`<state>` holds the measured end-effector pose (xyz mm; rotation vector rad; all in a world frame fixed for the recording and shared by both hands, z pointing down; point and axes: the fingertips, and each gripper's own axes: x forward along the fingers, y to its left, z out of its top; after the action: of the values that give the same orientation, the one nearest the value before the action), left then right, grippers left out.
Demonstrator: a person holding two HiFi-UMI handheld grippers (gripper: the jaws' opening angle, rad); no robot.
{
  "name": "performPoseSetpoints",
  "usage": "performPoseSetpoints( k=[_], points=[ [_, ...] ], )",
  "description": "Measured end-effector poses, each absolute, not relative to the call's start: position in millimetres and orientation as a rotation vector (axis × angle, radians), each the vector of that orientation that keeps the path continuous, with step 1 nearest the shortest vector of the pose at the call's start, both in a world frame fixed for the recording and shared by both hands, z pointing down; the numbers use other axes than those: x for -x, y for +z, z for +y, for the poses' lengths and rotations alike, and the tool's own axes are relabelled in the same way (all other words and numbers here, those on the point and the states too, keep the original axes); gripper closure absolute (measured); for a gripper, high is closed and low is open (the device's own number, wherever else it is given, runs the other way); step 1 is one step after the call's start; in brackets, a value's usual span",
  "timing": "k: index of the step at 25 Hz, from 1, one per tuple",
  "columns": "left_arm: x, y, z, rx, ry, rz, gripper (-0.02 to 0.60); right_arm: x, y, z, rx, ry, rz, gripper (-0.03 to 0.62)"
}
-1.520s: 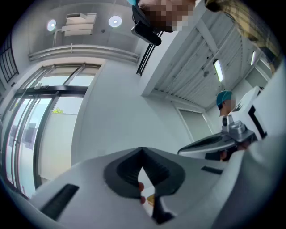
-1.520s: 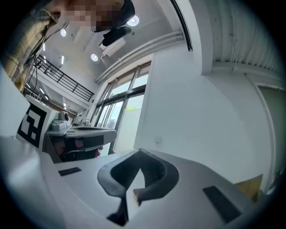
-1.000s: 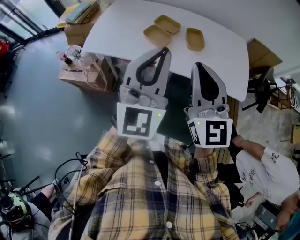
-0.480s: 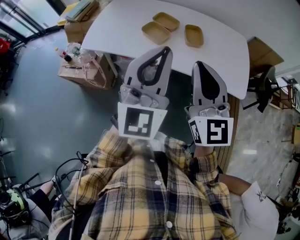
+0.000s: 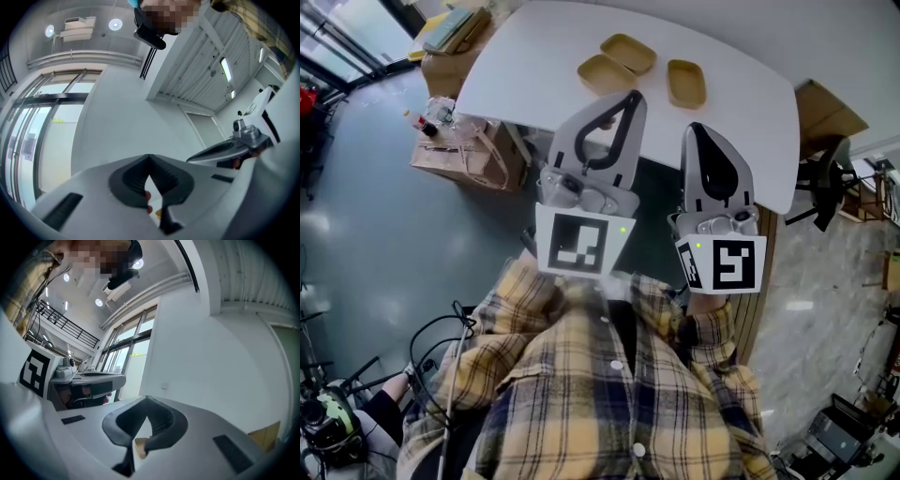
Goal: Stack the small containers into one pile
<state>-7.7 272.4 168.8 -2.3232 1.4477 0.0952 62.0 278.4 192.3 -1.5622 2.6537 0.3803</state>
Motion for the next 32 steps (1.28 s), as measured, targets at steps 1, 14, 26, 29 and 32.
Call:
performPoseSetpoints(
  k=[1, 14, 26, 29, 32],
  points=[
    [7.8, 168.2, 262.1, 2.323, 0.099, 1.441, 0.565, -60.9, 191.9, 269.1, 1.566, 0.387, 2.652, 0.58],
    [13.3, 159.0, 71.3, 2.387, 0.106, 1.327, 0.565, -47.5, 188.7, 87.8, 1.68, 0.393, 2.62, 0.58],
    [32.4, 189.9, -51.5, 2.491, 0.061, 1.281, 0.565, -22.9, 212.0, -27.0, 1.778, 0.345, 2.645, 0.58],
    [31.8, 198.7, -60.3, 2.528, 0.044, 1.284, 0.565, -25.5, 216.7, -34.0, 1.808, 0.314, 2.645, 0.58],
    [26.9, 201.7, -66.9, 2.542, 0.032, 1.277, 0.565, -31.7, 220.4, -41.9, 1.825, 0.288, 2.656, 0.58]
  ],
)
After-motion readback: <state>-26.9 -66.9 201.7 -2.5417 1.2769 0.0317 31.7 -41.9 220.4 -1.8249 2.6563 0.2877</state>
